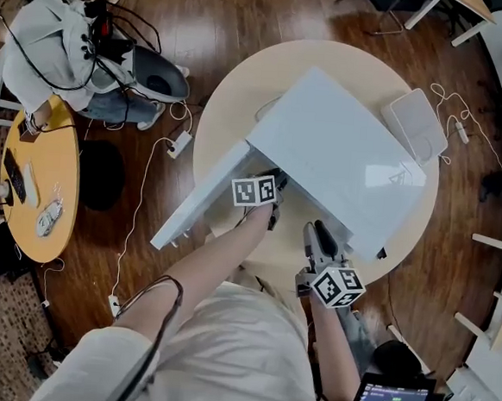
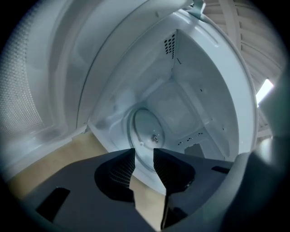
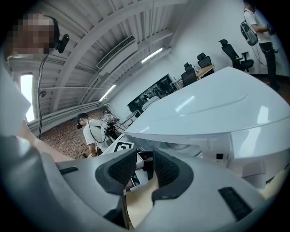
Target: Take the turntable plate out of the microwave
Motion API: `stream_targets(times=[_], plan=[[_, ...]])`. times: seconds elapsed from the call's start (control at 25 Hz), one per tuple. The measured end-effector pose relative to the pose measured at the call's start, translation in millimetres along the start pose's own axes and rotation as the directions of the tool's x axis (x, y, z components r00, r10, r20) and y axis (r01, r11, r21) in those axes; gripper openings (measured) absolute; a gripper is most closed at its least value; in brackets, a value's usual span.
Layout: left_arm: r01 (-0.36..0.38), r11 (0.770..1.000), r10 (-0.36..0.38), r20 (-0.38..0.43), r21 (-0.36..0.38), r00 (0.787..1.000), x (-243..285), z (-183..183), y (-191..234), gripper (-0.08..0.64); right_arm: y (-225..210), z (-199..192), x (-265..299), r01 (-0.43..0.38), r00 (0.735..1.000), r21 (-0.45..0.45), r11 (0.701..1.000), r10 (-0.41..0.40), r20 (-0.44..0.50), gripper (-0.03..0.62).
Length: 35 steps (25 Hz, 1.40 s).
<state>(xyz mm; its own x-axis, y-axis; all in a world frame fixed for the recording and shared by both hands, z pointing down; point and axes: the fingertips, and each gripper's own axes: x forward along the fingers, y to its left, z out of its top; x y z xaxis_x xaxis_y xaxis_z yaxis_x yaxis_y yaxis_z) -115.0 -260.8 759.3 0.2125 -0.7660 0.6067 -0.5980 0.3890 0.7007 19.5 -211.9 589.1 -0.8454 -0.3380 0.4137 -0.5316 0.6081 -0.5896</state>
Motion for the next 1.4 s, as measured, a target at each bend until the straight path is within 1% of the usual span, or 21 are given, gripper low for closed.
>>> stream_targets(times=[0.24, 0.68, 0.96, 1.12, 1.28, 1.4], plan=[[-0.012, 1.000, 0.012, -0.008, 0.002, 1.000, 18, 2, 4, 0.112, -4, -7, 5, 0.015, 1.000, -0.002, 1.000, -0.015, -0.018, 0.098], [-0.065, 0.996, 0.065, 0.001, -0.054, 0.998, 31, 1, 22, 0.114, -7, -15, 14, 0.028, 0.999, 0.015, 1.000, -0.027, -0.034, 0.098], [-0.063, 0.996, 0.064, 0.005, -0.069, 0.998, 40, -4, 26, 0.114, -12, -19, 16, 0.037, 0.999, 0.021, 0.999, -0.036, -0.038, 0.098], [-0.085, 0.991, 0.088, 0.021, -0.099, 0.996, 41, 0, 34, 0.113, -13, -20, 18, 0.042, 0.998, 0.023, 0.999, -0.041, -0.043, 0.098], [-0.090, 0.987, 0.096, 0.040, -0.136, 0.995, 41, 1, 38, 0.112, -15, -22, 18, 0.044, 0.998, 0.025, 0.999, -0.043, -0.048, 0.098], [-0.044, 0.981, 0.059, 0.072, -0.190, 0.996, 40, 5, 36, 0.110, -15, -26, 18, 0.046, 0.998, 0.026, 0.999, -0.045, -0.051, 0.098]])
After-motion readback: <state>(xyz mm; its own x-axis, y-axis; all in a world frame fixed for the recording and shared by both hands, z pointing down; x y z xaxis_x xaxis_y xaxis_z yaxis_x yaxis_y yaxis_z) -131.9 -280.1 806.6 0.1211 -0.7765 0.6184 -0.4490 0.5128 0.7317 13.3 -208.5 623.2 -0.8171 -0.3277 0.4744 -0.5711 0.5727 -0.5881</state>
